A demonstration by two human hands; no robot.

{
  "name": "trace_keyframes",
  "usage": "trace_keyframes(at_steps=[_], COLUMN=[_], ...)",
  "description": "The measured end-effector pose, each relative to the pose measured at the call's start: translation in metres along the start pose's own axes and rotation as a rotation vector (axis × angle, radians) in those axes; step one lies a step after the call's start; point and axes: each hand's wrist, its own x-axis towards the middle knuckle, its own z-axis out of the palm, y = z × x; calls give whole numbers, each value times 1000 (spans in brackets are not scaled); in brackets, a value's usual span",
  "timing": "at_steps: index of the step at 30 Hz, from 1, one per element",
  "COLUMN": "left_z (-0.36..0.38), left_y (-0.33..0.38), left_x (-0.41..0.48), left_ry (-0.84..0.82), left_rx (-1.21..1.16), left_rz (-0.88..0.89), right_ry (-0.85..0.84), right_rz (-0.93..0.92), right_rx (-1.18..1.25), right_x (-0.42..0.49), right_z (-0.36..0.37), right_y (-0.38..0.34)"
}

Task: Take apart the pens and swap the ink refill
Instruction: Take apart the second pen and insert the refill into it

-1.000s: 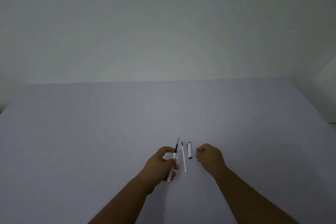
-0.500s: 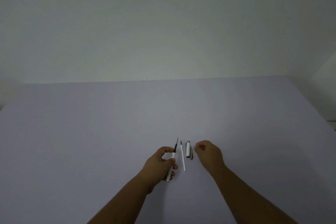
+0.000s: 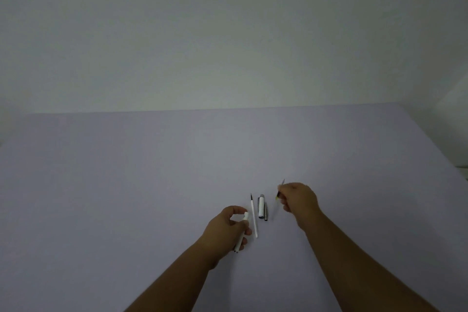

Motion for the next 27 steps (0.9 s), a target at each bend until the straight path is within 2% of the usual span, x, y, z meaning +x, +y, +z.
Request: trace_keyframes(at_steps=[3,6,16,27], left_z=[-4,-6,-10,-21], left_y=[-5,-8,-14,-18], left_x=[3,6,12,9], left_ry=[21,22,32,51], left_rx=[6,0,-7,-25], left_rz=[-36,-51,-63,-71], right_ry=[-86,-63,3,83], right_rz=[-50,-118,-154,-105], right_rx=[-473,-654,-683,-628], right_x=[6,8,9,9], right_z=[2,9,15,21], right_y=[16,24,31,29])
